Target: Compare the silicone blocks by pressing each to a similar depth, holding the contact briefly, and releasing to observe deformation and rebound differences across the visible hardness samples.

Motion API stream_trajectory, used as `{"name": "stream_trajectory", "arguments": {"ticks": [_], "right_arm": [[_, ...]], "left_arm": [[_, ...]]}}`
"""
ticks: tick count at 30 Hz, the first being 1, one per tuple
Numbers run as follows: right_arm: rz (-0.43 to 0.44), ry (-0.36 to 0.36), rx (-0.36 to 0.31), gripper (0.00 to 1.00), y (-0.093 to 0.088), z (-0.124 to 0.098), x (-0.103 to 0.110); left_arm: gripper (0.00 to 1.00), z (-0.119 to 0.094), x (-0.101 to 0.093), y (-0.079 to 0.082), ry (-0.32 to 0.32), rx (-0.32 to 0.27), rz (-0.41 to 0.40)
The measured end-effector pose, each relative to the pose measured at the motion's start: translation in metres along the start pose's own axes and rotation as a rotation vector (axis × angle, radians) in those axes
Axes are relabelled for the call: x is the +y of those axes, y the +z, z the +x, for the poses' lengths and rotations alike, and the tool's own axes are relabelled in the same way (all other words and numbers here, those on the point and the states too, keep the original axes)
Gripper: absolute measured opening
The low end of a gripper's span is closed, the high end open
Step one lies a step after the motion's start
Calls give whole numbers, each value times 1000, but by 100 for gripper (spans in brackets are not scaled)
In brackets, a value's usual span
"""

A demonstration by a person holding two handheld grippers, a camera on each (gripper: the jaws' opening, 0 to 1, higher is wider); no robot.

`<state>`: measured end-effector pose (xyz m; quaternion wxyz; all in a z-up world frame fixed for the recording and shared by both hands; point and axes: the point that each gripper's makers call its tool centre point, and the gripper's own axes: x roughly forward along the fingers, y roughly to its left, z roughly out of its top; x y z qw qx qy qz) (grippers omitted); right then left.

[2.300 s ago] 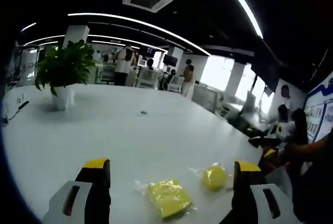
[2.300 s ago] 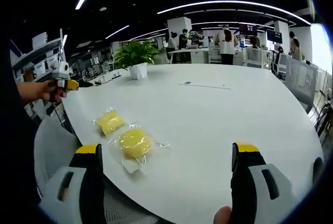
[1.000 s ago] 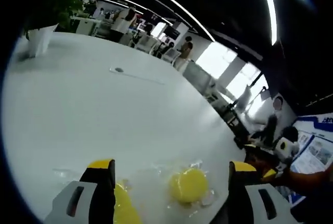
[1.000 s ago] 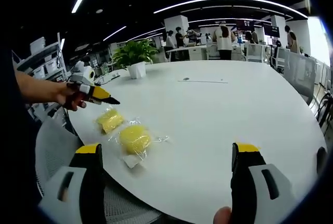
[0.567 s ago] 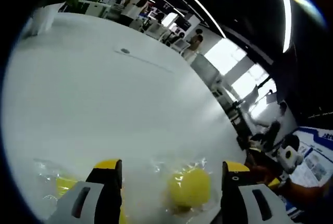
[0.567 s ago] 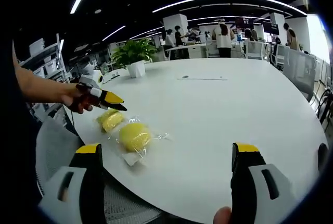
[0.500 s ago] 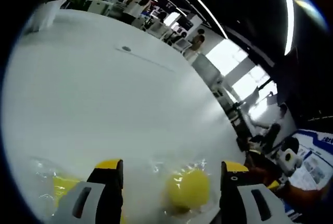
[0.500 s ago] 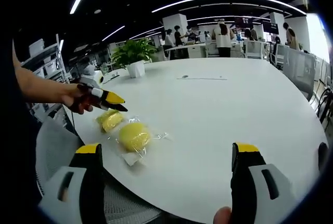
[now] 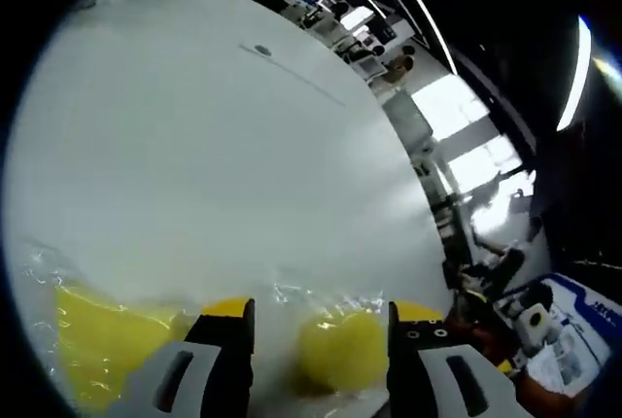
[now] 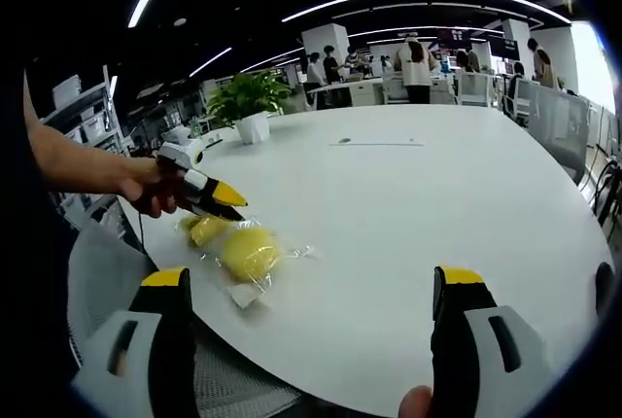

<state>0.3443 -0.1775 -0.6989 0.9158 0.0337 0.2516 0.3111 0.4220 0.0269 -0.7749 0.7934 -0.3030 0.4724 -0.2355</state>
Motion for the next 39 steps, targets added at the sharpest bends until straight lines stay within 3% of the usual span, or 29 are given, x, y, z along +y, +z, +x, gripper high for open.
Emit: {"name": "stream_trajectory", "arguments": {"ticks": [7,19,32,39], "right_arm": [[5,0,5,97,-3,1,0],[8,12,13,97,-6,0,3],[9,18,27,97,-9,1,3],[10,19,32,97,-10,1,2]], "left_arm": [[33,6,4,-7,3,38,-56],[24,17,11,-16,17,82,-109],[9,22,14,-11,39,38,-122],[0,26,11,-12,35,58,-138]]}}
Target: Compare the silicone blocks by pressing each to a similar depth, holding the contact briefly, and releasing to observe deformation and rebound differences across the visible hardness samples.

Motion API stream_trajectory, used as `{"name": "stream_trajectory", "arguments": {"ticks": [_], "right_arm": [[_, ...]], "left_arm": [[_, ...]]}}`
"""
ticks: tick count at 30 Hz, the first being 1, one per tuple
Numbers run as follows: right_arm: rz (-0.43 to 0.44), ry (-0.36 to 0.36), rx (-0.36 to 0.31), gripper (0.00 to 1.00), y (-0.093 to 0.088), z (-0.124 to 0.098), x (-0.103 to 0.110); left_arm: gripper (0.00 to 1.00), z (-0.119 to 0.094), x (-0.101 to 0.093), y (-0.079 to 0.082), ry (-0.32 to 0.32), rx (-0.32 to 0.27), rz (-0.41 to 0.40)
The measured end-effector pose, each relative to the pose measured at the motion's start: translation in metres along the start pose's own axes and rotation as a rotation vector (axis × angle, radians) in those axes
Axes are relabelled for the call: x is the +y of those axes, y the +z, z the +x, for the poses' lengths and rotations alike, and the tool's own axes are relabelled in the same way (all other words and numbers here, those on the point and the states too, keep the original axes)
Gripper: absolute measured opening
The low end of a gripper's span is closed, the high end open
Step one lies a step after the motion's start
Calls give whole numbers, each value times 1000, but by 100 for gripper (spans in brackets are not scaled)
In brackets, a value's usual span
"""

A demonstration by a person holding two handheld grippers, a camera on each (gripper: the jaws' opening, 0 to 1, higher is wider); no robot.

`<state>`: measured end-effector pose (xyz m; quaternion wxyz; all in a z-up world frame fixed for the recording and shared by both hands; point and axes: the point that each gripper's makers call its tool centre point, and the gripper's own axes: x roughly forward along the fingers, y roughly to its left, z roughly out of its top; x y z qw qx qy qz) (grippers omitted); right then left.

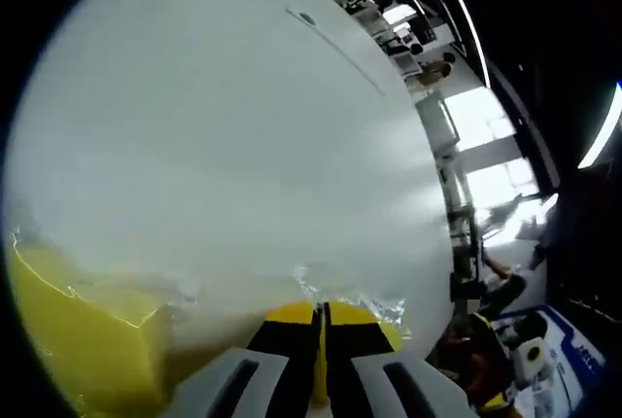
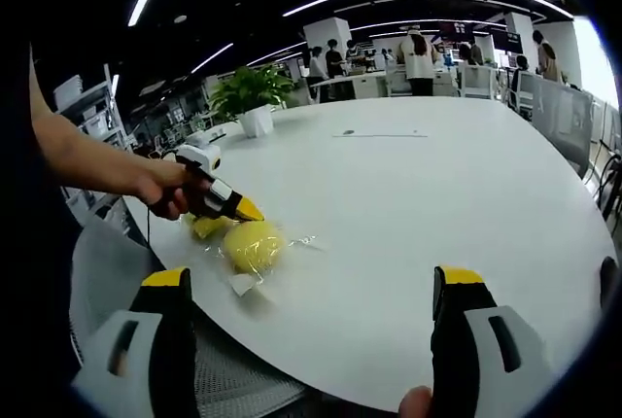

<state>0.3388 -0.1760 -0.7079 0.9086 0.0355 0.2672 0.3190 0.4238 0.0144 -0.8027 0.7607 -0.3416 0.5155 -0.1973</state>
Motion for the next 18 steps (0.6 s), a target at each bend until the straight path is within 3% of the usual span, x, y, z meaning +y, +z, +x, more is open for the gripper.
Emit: {"name": "stream_trajectory", "arguments": {"ticks": [5,9,14,18], "right_arm": [[1,-4,1,97,0,-1,-1],[0,-5,-1,97,0,-1,-1],[-2,-1,-6,97,1,-1,1],[-3,0,-7,97,1,-1,3]], "left_arm": [[0,0,0,0,0,4,-7],[0,-2,-4,1,-28,-5,-77],[0,-3,-6,1,-30,-10,-58],[0,-6,-13,-2,-72,-6,-92]]}}
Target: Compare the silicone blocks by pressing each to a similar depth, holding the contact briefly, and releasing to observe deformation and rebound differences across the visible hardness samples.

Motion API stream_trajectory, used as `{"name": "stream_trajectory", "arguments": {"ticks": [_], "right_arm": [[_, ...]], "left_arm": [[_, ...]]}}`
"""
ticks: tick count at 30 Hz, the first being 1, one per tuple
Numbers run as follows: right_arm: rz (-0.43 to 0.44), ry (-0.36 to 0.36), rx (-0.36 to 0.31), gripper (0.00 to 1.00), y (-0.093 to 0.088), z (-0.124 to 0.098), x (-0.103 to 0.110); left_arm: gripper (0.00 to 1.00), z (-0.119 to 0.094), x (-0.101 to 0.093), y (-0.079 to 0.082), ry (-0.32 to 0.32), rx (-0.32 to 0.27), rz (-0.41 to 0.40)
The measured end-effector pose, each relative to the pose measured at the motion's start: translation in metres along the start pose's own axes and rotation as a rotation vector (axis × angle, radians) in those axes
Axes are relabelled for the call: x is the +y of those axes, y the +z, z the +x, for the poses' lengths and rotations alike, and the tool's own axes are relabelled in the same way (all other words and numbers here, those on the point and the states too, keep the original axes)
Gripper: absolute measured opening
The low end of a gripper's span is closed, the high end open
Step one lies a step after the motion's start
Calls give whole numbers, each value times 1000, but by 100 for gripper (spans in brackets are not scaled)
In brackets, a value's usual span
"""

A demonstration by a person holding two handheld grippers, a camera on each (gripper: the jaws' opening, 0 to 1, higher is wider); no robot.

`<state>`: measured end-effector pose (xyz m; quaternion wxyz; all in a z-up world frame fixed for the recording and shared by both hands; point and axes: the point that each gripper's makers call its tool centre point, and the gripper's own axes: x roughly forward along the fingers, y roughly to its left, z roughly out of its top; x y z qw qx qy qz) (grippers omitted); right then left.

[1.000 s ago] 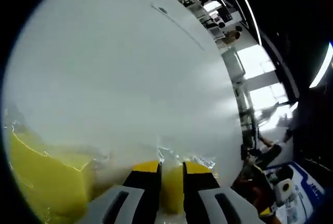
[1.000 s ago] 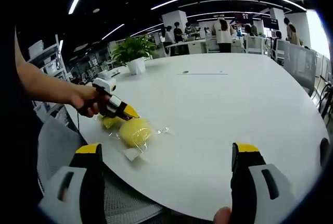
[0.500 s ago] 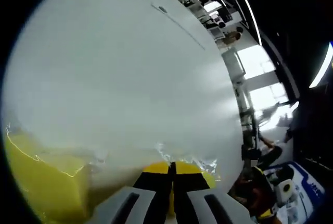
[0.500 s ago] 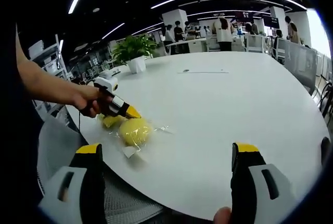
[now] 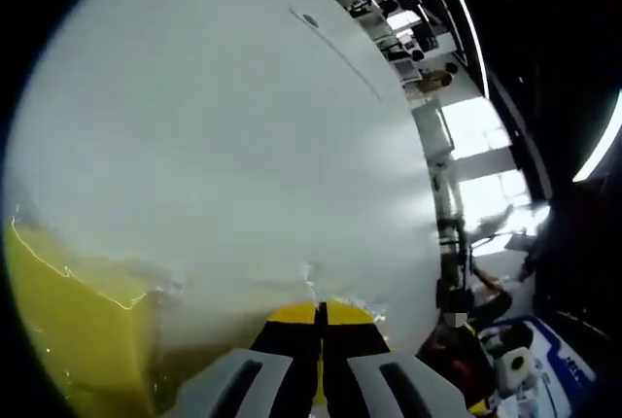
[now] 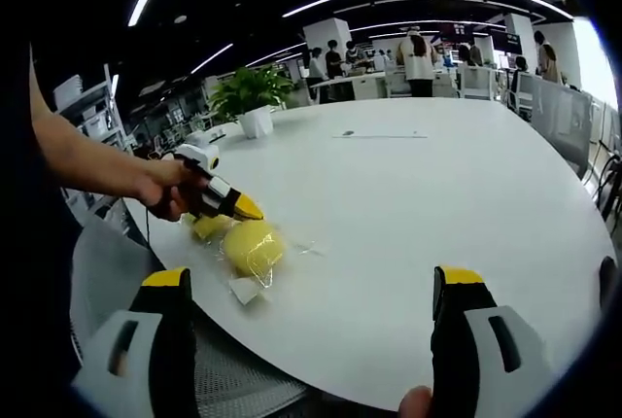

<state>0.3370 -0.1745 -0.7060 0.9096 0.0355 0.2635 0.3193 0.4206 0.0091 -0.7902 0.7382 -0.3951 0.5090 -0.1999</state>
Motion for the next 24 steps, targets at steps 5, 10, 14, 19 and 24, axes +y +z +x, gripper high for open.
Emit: {"name": "stream_trajectory", "arguments": {"ticks": [5,10,14,19,24], "right_arm": [[1,-4,-4,97,1,-1,0],[-5,-7,-9,97,4,-2,-1],[-10,-6,-14,97,7,-1,-1],[-17,-2,-21,97,11,0,1],[-25,5,-24,97,13,1,5]], "left_arm": [[0,-1,-7,0,-29,-3,-3],[0,-6,-25,4,-124,-28,-82],[0,-11,-34,0,-130,-24,-66],[0,-18,-42,0,-160,-38,-77],[0,-24,-56,6,-204,-59,-57]]}}
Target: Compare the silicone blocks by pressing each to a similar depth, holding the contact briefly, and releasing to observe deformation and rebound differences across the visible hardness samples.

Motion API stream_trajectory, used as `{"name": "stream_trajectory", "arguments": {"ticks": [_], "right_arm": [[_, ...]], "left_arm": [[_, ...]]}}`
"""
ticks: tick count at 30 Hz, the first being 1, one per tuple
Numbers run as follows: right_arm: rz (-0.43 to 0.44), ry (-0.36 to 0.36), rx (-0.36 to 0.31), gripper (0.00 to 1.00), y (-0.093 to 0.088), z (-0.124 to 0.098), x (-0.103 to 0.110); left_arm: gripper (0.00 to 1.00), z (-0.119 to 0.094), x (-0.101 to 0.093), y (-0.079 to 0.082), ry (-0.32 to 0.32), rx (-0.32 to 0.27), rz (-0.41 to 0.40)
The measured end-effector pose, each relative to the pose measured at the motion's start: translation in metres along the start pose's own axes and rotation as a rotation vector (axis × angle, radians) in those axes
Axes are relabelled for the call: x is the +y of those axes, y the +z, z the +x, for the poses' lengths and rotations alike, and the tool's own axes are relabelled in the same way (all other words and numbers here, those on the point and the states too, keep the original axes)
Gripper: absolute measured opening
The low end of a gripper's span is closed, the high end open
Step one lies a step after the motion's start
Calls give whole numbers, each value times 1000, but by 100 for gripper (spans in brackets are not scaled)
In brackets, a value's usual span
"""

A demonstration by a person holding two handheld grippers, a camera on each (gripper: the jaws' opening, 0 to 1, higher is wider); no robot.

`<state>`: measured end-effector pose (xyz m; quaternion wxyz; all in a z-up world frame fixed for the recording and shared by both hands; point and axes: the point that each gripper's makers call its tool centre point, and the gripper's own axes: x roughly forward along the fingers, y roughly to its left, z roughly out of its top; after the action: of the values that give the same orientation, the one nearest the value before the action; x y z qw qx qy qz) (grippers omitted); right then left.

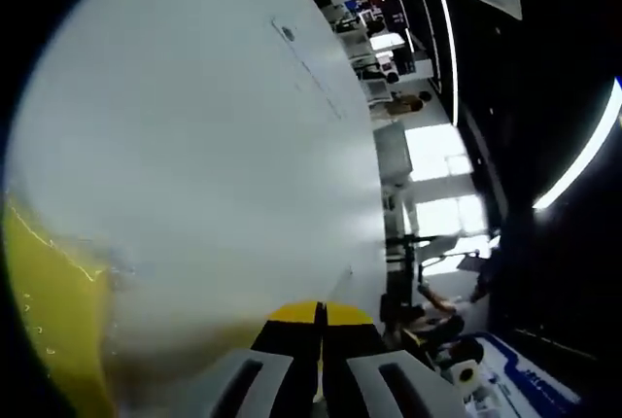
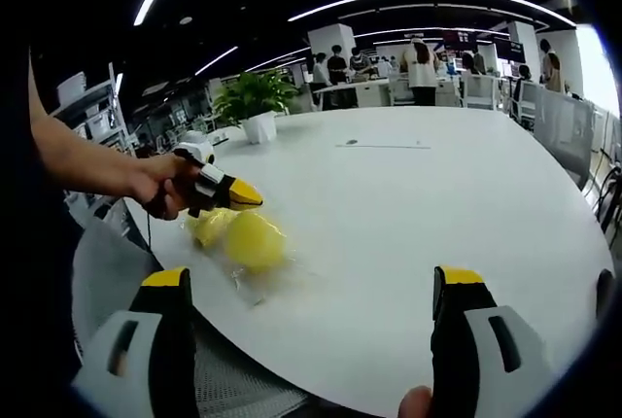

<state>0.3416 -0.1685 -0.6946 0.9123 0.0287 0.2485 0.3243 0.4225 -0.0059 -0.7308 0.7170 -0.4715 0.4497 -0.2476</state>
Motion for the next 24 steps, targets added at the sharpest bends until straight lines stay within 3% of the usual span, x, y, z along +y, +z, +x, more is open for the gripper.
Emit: {"name": "stream_trajectory", "arguments": {"ticks": [10,16,24], "right_arm": [[-7,-4,-24,97,7,-3,2],[-8,-5,-36,97,10,-4,3],[-16,-6,-50,97,13,-6,4]], "left_arm": [[0,-13,-20,7,-21,-36,59],[0,-19,-44,14,-65,-63,131],[0,-29,-52,30,-46,-83,235]]}}
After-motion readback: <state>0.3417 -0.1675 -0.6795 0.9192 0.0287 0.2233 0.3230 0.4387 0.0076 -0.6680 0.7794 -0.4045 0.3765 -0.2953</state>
